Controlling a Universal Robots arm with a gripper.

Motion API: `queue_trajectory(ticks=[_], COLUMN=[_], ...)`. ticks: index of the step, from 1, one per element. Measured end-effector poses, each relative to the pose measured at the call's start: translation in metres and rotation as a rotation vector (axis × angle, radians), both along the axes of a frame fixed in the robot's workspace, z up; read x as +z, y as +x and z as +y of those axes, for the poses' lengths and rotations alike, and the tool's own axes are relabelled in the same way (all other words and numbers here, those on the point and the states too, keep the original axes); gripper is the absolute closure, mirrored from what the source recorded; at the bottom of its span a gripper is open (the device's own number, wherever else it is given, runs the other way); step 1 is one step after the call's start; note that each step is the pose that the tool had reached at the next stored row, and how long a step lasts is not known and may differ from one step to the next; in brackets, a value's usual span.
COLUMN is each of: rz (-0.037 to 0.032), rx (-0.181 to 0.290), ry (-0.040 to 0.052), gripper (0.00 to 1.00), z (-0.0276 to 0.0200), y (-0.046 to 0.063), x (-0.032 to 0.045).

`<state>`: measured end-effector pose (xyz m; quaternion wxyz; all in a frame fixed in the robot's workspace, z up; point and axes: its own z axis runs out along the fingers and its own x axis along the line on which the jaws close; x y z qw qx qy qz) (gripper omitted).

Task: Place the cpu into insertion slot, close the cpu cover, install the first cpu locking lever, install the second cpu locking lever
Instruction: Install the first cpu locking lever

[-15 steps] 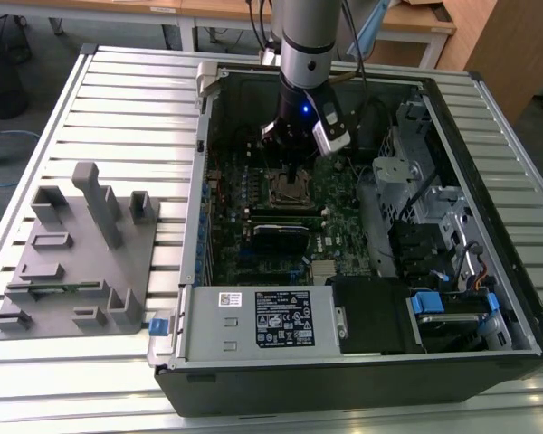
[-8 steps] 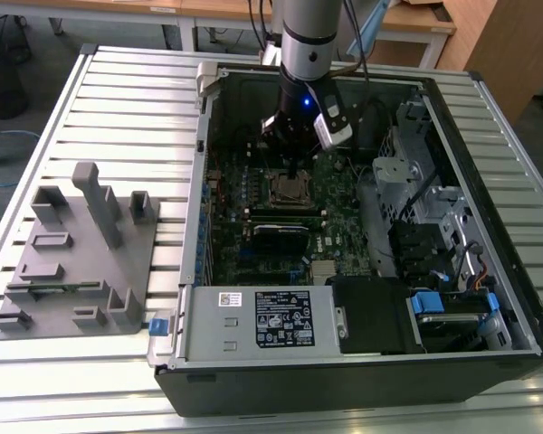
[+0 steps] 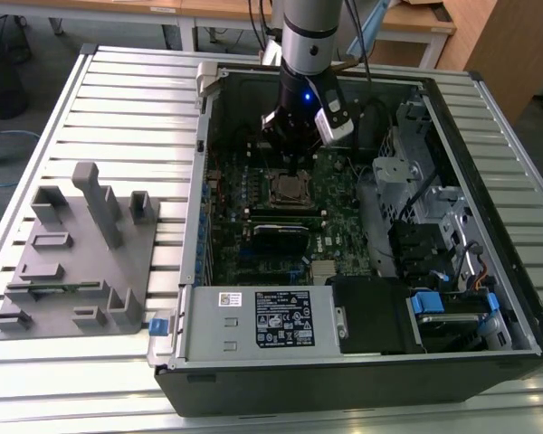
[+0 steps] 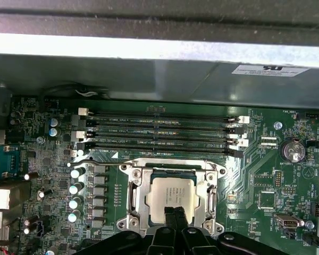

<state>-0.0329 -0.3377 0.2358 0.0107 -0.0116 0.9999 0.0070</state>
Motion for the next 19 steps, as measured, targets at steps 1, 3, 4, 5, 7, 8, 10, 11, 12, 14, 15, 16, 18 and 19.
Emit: queue_trajectory(ticks=[1, 3, 4, 5, 7, 8, 10, 11, 12, 14, 15, 16, 18, 19], rz=[0.0, 0.0, 0.0, 0.0, 0.0, 0.0001, 0.0001, 0.0, 0.0, 0.0, 0.0001, 0.0, -0.0002, -0.0004], rx=[0.0, 0.0, 0.0, 0.0, 0.0, 0.0, 0.0, 0.0, 0.0, 0.0, 0.0, 0.0, 0.0, 0.0], ry=[0.0, 0.0, 0.0, 0.0, -0.0001, -0.0001, -0.0001, -0.0001, 0.0, 0.0, -0.0001, -0.0003, -0.0006, -0.0007], gripper=[0.89, 0.89, 0.89, 0.89, 0.89, 0.89, 0.89, 0.89, 0.89, 0.89, 0.89, 0.89, 0.89, 0.89], z=[0.0, 0.0, 0.0, 0.0, 0.0, 0.0, 0.0, 0.0, 0.0, 0.0, 0.0, 0.0, 0.0, 0.0], y=[0.0, 0.0, 0.0, 0.0, 0.0, 0.0, 0.0, 0.0, 0.0, -0.0001, -0.0005, -0.001, -0.003, -0.0041], x=[0.0, 0.0001, 0.0001, 0.0028, 0.0046, 0.0045, 0.0044, 0.0044, 0.0043, 0.0041, 0.0041, 0.0039, 0.0036, 0.0035])
